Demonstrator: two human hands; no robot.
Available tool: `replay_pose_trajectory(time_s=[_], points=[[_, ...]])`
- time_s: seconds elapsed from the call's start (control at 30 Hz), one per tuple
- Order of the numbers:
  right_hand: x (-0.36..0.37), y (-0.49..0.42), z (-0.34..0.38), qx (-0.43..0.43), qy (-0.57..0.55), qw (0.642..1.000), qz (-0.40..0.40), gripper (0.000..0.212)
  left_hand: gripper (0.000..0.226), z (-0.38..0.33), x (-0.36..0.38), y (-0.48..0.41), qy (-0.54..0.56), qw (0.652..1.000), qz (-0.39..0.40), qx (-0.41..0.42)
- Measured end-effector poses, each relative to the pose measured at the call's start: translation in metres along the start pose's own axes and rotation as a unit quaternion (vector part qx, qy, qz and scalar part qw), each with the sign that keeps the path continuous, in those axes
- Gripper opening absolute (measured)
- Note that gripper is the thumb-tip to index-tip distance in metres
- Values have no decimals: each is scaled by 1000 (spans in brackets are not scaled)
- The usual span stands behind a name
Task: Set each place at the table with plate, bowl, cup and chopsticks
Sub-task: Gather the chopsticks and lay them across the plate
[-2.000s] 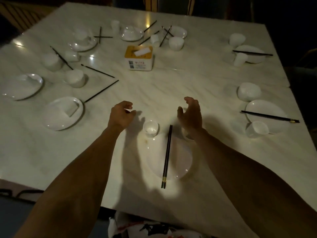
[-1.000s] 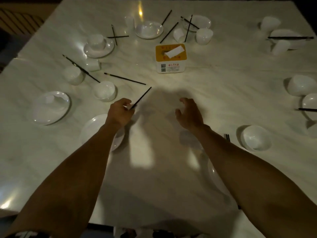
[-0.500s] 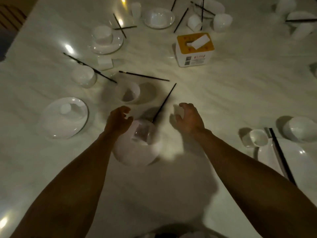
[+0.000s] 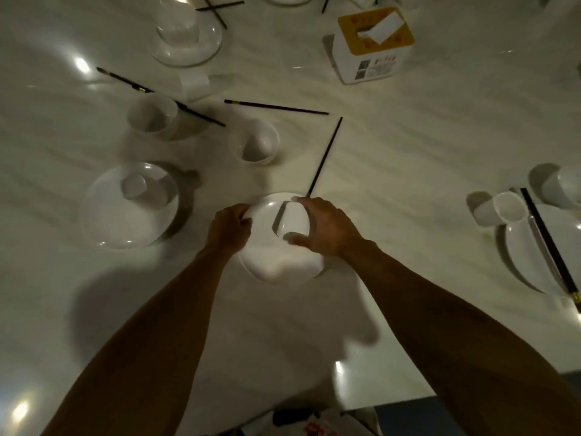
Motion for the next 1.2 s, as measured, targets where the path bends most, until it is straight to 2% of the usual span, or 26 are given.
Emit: replay_pose_trajectory(time_s=[0.07,0.13,0.23,0.33,0.43,0.53,0.67,0.77,0.97,1.1,1.2], points=[[2,-1,0,10,-23,999,-22,80,27,2,2,1,7,1000,-5,-10],[-3,1,-4,46,-162,984,-60,65,28,3,2,2,15,1000,-3,-12],[-24,7,-13,104,-336,923,-157,33,23,3,2,1,24,1000,-4,-15],[-45,12,-37,183,-390,873,-227,17,19,1,4,2,26,999,-10,-22],[-55,14,-64,249,-360,864,-250,29,32,-2,6,6,27,999,-18,-34],[-60,23,-77,291,-315,871,-241,46,40,-3,12,10,32,998,-26,-52],[-58,33,-89,323,-264,875,-248,44,43,-9,21,15,29,997,-15,-71],[-53,38,-92,322,-234,882,-252,46,43,-13,25,18,32,997,-14,-72],[-50,40,-96,314,-195,911,-183,44,42,-19,28,22,18,997,-28,-65],[-36,44,-83,307,-250,892,-221,51,43,-17,29,21,19,997,-31,-62],[-27,41,-71,284,-259,898,-216,54,43,-16,29,21,29,997,-25,-66]])
Point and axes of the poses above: each hand's wrist, its own y-axis away from the middle knuckle, its own x-axis out of the palm, z = x × y, the point moved 4 cm from there along -y, towards the middle knuckle, and after that the axes turned 9 degrees about -y, right-handed, at the moved point
